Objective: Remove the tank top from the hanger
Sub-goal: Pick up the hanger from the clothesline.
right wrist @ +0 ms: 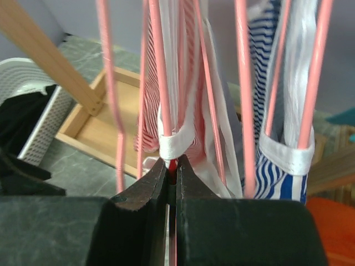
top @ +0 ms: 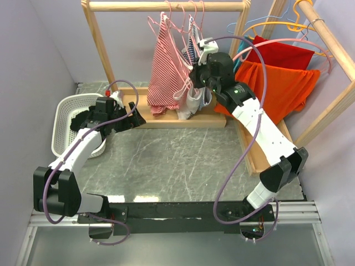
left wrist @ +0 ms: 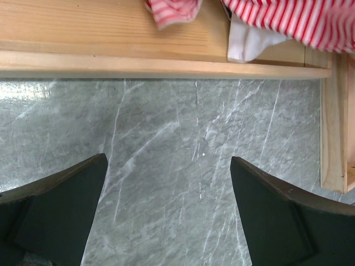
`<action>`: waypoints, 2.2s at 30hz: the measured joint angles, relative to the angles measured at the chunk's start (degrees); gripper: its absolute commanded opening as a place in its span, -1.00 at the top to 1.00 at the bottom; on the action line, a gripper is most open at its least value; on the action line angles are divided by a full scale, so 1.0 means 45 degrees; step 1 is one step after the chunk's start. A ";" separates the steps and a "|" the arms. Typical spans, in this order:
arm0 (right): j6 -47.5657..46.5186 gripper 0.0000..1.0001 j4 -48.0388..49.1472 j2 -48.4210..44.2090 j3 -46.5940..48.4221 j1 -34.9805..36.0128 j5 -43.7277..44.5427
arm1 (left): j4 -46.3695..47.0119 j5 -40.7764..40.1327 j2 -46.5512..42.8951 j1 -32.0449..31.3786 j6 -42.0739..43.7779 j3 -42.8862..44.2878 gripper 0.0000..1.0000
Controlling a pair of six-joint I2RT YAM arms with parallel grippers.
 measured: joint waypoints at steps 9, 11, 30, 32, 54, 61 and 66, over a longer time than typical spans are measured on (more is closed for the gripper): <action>0.0942 1.00 0.1146 -0.0510 -0.2968 0.0243 0.1821 | -0.0005 0.0000 0.0092 -0.0010 0.0000 0.0000 -0.99; 0.0971 1.00 0.1239 -0.0763 -0.3293 0.0248 0.1909 | 0.0005 0.0000 0.0126 -0.0010 0.0000 0.0000 -0.99; -0.0068 1.00 0.1598 -0.0340 -0.1841 0.0253 0.1647 | -0.0029 -0.0005 0.0277 -0.0010 0.0010 0.0189 -0.99; -0.0180 1.00 0.1632 -0.0068 -0.1583 0.0257 0.1525 | -0.0034 -0.0010 0.0277 -0.0010 0.0015 0.0194 -0.99; -0.0238 1.00 0.3555 0.0024 -0.1807 0.0335 0.1715 | -0.0097 -0.0068 0.0277 -0.0010 0.0019 0.0214 -0.99; -0.0544 1.00 0.3813 0.0194 -0.1472 0.0631 0.2759 | -0.0097 -0.0107 0.0277 -0.0010 0.0024 0.0214 -0.99; -0.0680 1.00 0.3886 0.1088 -0.0311 0.0699 0.2992 | -0.0097 -0.0117 0.0277 -0.0010 0.0024 0.0214 -0.99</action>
